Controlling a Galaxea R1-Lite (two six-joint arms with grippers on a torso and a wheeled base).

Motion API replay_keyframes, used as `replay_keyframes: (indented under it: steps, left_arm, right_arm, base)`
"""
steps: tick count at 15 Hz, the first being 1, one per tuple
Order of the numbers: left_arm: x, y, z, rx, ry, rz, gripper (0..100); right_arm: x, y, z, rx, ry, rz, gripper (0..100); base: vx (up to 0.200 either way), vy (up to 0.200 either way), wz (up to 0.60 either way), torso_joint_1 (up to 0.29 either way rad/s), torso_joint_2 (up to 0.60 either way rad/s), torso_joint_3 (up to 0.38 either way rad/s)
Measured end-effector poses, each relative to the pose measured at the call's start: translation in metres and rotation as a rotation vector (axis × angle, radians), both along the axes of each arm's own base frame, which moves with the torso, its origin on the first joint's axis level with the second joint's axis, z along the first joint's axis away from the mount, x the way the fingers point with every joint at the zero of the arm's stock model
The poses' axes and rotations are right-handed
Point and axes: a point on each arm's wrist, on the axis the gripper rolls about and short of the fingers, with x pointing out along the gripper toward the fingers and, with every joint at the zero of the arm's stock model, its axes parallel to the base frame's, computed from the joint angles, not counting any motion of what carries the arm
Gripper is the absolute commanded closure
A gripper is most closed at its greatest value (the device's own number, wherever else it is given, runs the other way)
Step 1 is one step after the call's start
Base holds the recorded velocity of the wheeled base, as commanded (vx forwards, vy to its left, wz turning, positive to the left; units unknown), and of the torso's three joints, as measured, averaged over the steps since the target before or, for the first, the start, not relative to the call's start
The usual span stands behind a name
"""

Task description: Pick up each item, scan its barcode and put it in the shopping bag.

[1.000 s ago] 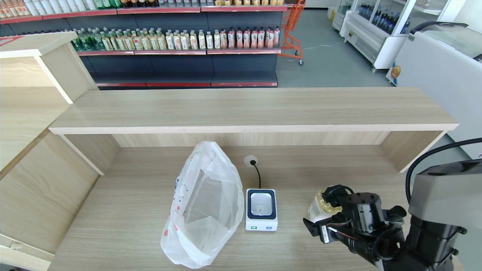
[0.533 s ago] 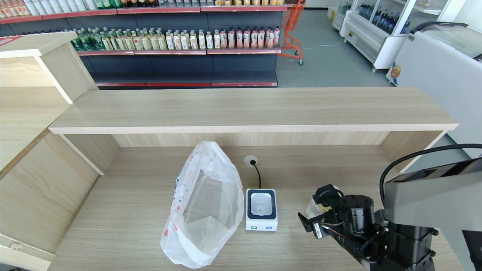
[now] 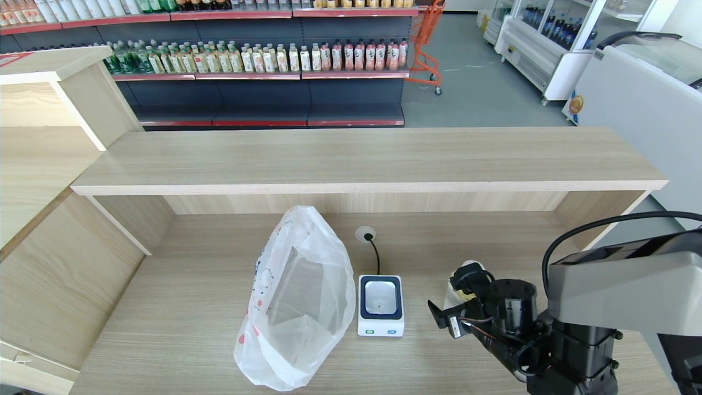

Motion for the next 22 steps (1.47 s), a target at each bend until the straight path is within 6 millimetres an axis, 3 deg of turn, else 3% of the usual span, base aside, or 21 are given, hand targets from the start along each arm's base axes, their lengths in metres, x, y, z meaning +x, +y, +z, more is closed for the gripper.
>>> replay_keyframes:
  steps: [10, 14, 18, 22]
  left_arm:
    - [0.0, 0.0, 0.0, 0.0, 0.0, 0.0, 0]
    - [0.0, 0.0, 0.0, 0.0, 0.0, 0.0, 0]
    - [0.0, 0.0, 0.0, 0.0, 0.0, 0.0, 0]
    - [0.0, 0.0, 0.0, 0.0, 0.0, 0.0, 0]
  right_arm:
    - [0.002, 0.001, 0.0, -0.018, -0.012, 0.003, 100]
    - [0.007, -0.01, 0.009, 0.089, 0.001, 0.0, 100]
    - [0.003, -0.033, 0.045, 0.298, 0.165, 0.208, 100]
    - [-0.033, -0.07, 0.107, 0.55, 0.346, 0.658, 100]
  base:
    - [0.0, 0.0, 0.0, 0.0, 0.0, 0.0]
    - [0.0, 0.0, 0.0, 0.0, 0.0, 0.0]
    - [0.0, 0.0, 0.0, 0.0, 0.0, 0.0]
    - [0.0, 0.0, 0.0, 0.0, 0.0, 0.0]
